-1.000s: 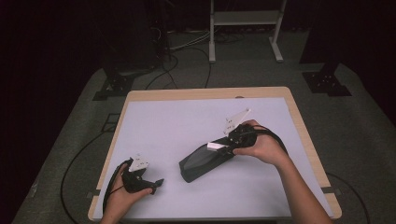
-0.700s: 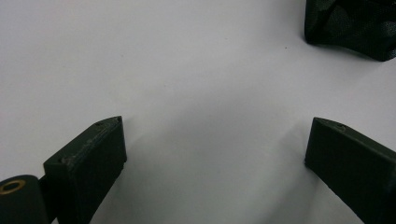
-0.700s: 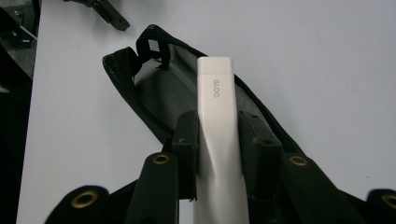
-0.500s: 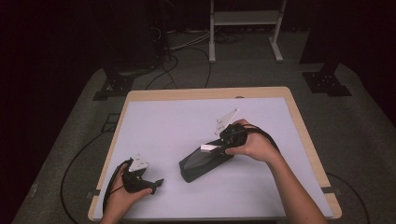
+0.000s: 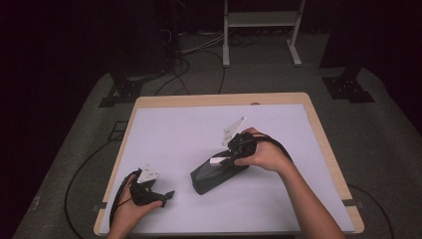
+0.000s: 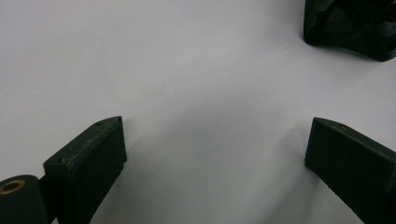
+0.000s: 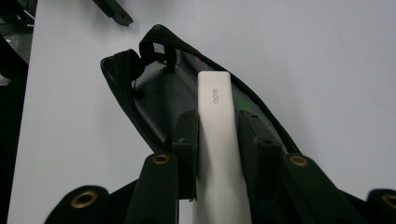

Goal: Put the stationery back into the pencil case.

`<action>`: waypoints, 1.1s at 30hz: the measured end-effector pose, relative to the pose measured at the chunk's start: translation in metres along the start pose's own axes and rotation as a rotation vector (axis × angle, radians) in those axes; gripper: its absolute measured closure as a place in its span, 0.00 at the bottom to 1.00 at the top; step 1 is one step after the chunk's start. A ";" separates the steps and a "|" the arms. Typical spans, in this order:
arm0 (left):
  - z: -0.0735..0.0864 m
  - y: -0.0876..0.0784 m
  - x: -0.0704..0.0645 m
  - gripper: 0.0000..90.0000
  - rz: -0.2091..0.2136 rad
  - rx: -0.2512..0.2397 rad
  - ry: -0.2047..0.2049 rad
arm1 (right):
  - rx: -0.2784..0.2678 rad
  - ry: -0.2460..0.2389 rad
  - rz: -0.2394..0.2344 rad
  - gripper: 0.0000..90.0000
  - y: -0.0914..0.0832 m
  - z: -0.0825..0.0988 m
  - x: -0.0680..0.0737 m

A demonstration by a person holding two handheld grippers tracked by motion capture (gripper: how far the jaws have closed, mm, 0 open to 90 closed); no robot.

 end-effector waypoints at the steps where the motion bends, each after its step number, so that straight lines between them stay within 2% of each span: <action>1: 0.000 0.000 0.000 0.05 0.000 0.000 0.000 | -0.001 -0.001 -0.002 0.76 0.001 -0.001 0.000; 8: 0.000 0.000 0.000 0.05 0.000 0.000 0.000 | -0.019 -0.006 0.004 0.75 -0.002 -0.004 0.001; 16: 0.000 0.000 0.000 0.05 0.000 0.000 -0.001 | -0.030 0.000 0.021 0.75 -0.012 0.002 0.000; 23: 0.000 0.001 0.000 0.05 0.004 0.001 -0.006 | -0.035 0.030 0.048 0.74 -0.024 0.022 -0.003; 33: 0.000 0.001 0.000 0.05 0.002 0.000 -0.006 | -0.061 0.084 0.100 0.69 -0.044 0.057 0.003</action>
Point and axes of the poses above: each handheld gripper's, and its own axes: y roughly forward along the jaws, z roughly out of its underside, x roughly to its left, the point moved 7 cm from there along y, roughly forward along the jaws, and after that the axes turned 1 degree about -x, right-handed, at the moved point
